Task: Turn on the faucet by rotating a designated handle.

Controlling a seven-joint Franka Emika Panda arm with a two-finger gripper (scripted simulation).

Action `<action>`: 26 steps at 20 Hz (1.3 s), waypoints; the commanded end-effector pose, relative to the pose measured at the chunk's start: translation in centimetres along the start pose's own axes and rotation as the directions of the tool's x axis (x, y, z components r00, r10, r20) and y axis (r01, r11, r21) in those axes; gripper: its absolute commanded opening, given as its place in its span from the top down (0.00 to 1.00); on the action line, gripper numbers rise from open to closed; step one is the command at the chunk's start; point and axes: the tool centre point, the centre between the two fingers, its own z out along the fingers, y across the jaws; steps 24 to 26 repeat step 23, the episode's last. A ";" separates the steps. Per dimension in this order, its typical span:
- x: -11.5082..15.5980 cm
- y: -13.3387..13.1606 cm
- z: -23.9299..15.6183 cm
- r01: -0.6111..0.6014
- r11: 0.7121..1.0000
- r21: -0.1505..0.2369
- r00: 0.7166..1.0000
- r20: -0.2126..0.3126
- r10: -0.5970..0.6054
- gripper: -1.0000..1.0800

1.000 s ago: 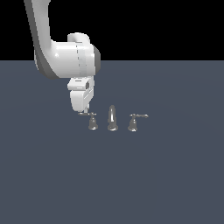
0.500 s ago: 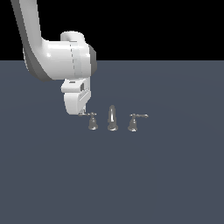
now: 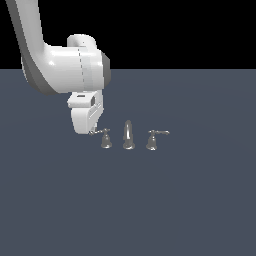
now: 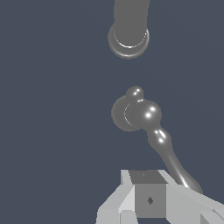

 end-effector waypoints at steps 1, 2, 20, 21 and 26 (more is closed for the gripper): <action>0.1 1.5 0.0 0.004 1.000 -0.014 1.000 -0.005 -0.005 1.00; 0.1 1.8 0.0 0.005 1.000 -0.015 1.000 -0.005 -0.005 1.00; 3.7 5.0 -0.1 0.006 1.000 -0.014 1.000 -0.004 -0.006 1.00; 4.0 5.3 -0.1 0.007 1.000 -0.015 1.000 -0.004 -0.008 1.00; 4.3 5.6 -0.1 0.009 1.000 -0.017 1.000 -0.005 -0.009 1.00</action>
